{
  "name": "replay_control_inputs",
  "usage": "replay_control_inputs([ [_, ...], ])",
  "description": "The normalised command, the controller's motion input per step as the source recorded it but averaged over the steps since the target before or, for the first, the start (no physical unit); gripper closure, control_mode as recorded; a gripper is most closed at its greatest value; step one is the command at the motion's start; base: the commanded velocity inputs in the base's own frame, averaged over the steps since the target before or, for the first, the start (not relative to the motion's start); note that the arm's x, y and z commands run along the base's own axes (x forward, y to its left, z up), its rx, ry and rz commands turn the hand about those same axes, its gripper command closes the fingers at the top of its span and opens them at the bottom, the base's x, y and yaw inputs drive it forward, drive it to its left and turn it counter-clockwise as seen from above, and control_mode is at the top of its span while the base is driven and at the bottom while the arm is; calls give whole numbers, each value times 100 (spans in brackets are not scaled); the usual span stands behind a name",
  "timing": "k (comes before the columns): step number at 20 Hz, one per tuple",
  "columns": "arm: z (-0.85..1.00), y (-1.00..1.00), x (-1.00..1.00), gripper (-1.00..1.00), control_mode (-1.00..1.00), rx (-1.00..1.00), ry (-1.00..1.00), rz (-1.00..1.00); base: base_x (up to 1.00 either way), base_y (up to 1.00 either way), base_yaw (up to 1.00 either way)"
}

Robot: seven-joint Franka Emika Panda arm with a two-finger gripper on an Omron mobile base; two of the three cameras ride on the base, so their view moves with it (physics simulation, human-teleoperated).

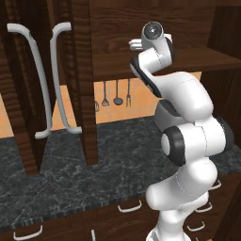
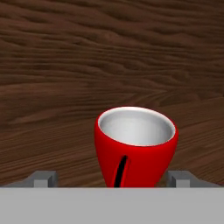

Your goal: Gather all objects into one cabinet and sort the glasses and bowls to opposite sides.

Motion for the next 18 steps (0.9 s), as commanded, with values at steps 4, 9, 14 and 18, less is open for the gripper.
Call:
replay_control_inputs([
  [4, 0, 0, 0, 100, -100, 0, 0, 0, 0, 0, 0],
  [9, 0, 0, 7, 100, -100, 0, 0, 0, 0, 0, 0],
  [14, 0, 0, 6, 100, -100, 0, 0, 0, 0, 0, 0],
  [18, 18, -1, -1, 100, -100, 0, 0, 2, 0, 0, 0],
])
